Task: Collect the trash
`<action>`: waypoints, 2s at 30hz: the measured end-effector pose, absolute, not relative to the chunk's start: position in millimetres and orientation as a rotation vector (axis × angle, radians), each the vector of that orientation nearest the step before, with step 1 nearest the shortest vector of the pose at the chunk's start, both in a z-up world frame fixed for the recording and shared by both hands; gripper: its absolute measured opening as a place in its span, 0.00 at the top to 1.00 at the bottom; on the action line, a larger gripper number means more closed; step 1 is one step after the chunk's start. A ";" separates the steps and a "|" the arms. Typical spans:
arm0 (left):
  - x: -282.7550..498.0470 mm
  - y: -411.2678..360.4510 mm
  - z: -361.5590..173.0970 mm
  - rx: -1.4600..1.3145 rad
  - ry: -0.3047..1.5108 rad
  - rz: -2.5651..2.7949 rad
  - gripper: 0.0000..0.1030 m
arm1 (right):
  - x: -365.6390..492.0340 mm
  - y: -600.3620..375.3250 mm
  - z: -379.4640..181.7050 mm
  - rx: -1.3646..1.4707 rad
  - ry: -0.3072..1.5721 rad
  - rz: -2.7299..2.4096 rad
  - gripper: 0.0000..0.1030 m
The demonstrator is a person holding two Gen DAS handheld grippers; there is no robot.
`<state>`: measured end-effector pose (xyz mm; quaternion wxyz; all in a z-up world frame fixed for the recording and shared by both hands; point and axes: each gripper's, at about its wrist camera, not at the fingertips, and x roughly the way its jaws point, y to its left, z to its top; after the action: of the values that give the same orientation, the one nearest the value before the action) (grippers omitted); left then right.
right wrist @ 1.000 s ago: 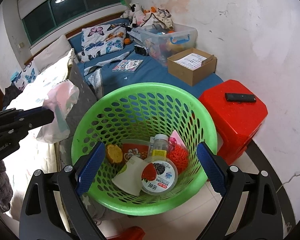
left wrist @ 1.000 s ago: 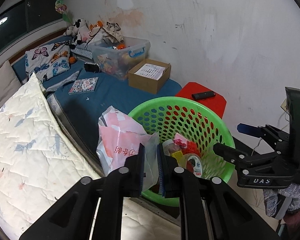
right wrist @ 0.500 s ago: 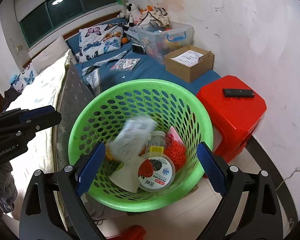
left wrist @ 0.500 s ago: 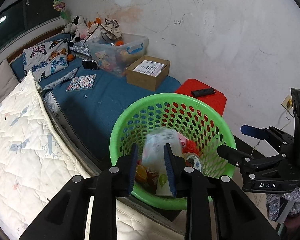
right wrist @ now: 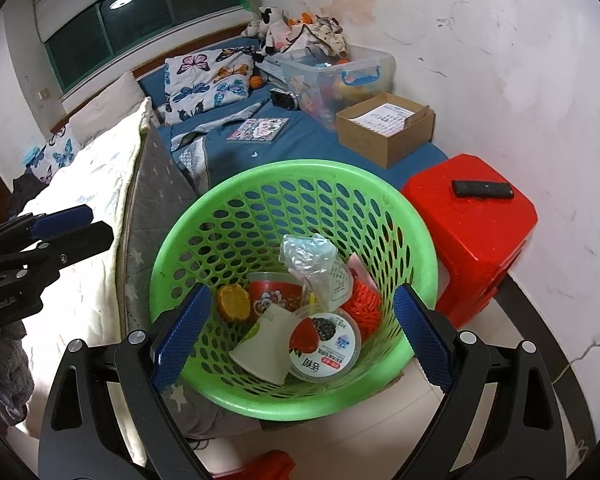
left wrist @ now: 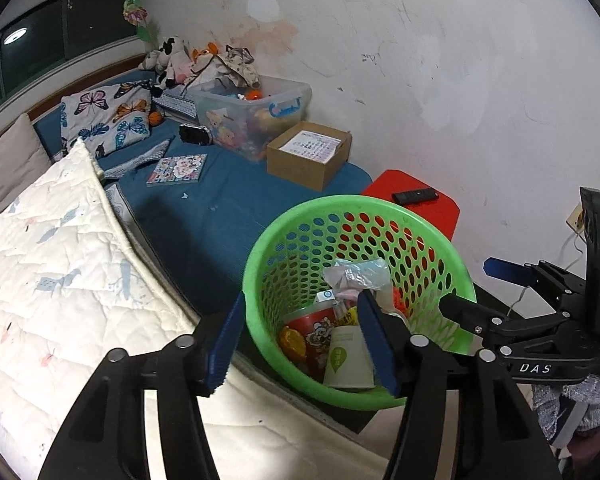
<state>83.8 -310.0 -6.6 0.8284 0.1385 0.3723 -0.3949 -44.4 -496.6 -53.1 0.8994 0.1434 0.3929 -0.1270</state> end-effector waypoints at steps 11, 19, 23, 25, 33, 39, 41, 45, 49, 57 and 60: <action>84.3 -280.3 0.9 0.274 0.757 -0.789 0.16 | -44.7 -481.0 -48.1 0.295 0.806 -0.246 0.10; 84.8 -258.4 9.0 0.245 0.733 -0.741 0.09 | -44.2 -473.3 -44.5 0.295 0.802 -0.241 0.08; 84.9 -246.3 11.2 0.223 0.737 -0.722 0.08 | -43.8 -467.2 -42.4 0.289 0.801 -0.242 0.07; 84.0 -238.3 10.7 0.221 0.737 -0.702 0.08 | -43.5 -462.3 -41.5 0.281 0.802 -0.238 0.07; 84.4 -208.1 11.5 0.186 0.743 -0.630 0.08 | -37.0 -436.3 -37.4 0.234 0.808 -0.205 0.07; 80.7 -183.3 11.8 0.171 0.743 -0.581 0.07 | -33.7 -414.9 -34.0 0.198 0.804 -0.174 0.07; 80.7 -177.0 11.1 0.168 0.746 -0.567 0.07 | -32.2 -408.2 -32.8 0.188 0.804 -0.163 0.07; 81.0 -161.2 9.8 0.147 0.756 -0.531 0.07 | -28.5 -396.2 -30.9 0.176 0.802 -0.142 0.07; 79.2 -143.4 8.1 0.124 0.762 -0.491 0.07 | -24.4 -384.5 -29.0 0.163 0.799 -0.116 0.07; 76.8 -106.6 7.3 0.091 0.767 -0.398 0.07 | -17.8 -353.6 -25.0 0.108 0.784 -0.071 0.07; 74.7 -94.2 6.9 0.092 0.762 -0.359 0.07 | -16.8 -346.5 -24.4 0.109 0.780 -0.052 0.07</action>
<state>74.7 -94.2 6.9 0.9116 0.0447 0.3696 -0.1742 -16.8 -346.5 -24.4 0.9232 0.0532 0.3798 -0.0254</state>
